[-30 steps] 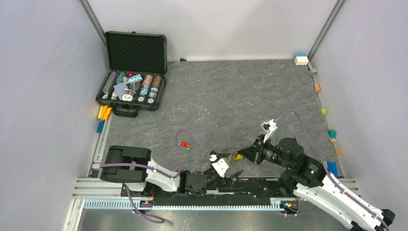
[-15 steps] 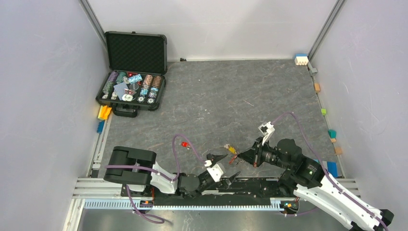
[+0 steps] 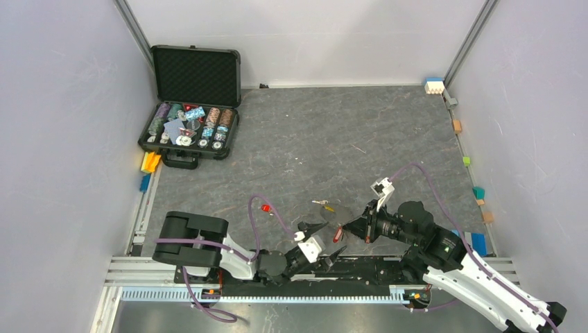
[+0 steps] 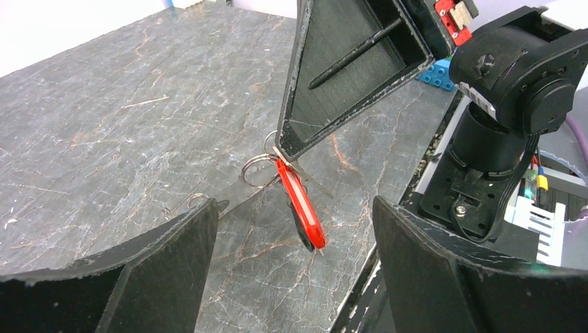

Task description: Remove the keys from the keyring

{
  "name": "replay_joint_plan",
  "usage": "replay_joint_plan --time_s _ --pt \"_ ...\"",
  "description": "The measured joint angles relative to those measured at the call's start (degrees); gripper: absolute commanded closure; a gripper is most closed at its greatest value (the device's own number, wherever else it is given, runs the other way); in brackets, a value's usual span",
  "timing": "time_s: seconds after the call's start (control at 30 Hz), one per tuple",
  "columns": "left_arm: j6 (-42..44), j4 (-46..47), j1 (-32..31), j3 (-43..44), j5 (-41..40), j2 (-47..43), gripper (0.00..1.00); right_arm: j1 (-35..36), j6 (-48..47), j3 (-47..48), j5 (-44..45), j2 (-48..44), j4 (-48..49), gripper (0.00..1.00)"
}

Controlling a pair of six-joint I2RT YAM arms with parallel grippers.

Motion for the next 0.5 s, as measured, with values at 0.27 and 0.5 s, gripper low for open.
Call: replay_joint_plan --time_s 0.27,0.5 --pt "0.1 0.2 0.0 0.1 -0.5 2.2 0.12 0.0 0.0 -0.7 -1.9 -0.5 1.4 1.00" --pt "0.1 0.3 0.0 0.6 -1.9 2.9 0.09 0.0 0.1 -1.4 -4.8 -2.1 3.1 1.00"
